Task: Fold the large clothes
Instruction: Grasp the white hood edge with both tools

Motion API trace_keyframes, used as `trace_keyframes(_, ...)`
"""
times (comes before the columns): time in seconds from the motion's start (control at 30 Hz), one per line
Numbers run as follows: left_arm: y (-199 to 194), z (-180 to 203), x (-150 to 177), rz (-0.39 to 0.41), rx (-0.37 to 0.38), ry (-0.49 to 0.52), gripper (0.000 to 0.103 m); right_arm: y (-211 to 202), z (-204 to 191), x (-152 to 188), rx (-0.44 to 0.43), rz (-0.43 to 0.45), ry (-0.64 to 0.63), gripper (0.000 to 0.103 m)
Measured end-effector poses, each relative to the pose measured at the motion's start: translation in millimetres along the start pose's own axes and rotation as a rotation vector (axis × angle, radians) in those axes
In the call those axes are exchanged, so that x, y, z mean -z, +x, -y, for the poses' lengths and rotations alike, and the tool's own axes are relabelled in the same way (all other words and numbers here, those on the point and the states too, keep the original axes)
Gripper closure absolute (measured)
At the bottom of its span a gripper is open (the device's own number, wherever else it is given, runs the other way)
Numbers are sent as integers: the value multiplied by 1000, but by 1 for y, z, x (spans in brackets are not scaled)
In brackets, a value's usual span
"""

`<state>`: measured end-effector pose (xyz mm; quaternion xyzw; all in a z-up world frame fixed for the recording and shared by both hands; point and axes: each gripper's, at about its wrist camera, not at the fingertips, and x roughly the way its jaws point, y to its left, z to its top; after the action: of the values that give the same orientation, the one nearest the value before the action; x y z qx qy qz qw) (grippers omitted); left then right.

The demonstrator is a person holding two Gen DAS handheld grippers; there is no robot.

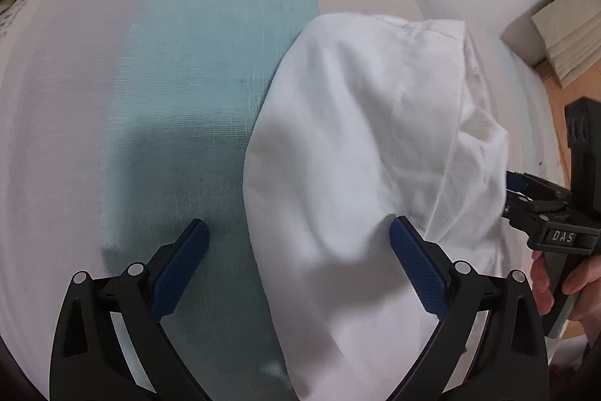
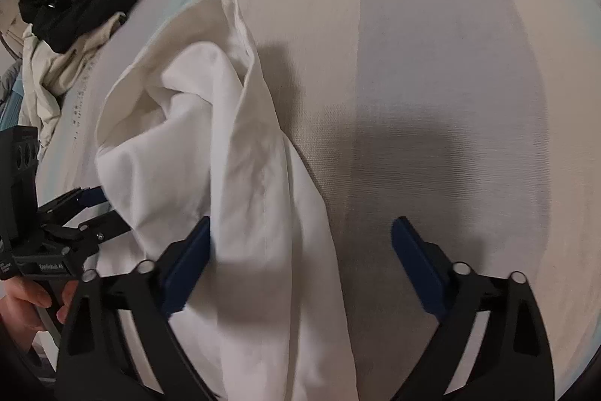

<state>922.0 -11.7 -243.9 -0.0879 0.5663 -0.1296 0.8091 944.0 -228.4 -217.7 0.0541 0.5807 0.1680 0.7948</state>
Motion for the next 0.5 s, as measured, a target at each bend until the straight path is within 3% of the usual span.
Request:
trace_keyframes(0.17,10,0,-10,-10,-3,-21,6,10,1,-4,-6,-3,46,20)
trace_keyframes(0.23,11,-2,-16,-9,12,-48,6,10,1,-5,6,3,63,24)
trace_keyframes(0.27,11,-4,-20,-12,21,-64,6,10,1,-5,24,0,66,33)
trace_keyframes(0.33,11,-7,-23,-16,32,-76,6,8,-2,-3,53,1,74,40)
trace_keyframes(0.37,10,-8,-24,-12,39,-83,9,7,-2,-4,58,2,71,49)
trace_keyframes(0.43,8,-12,-25,-20,34,-92,18,5,-5,-3,65,-3,62,61)
trace_keyframes(0.5,9,-11,-27,-43,-7,-71,40,4,-9,-3,72,-9,48,80)
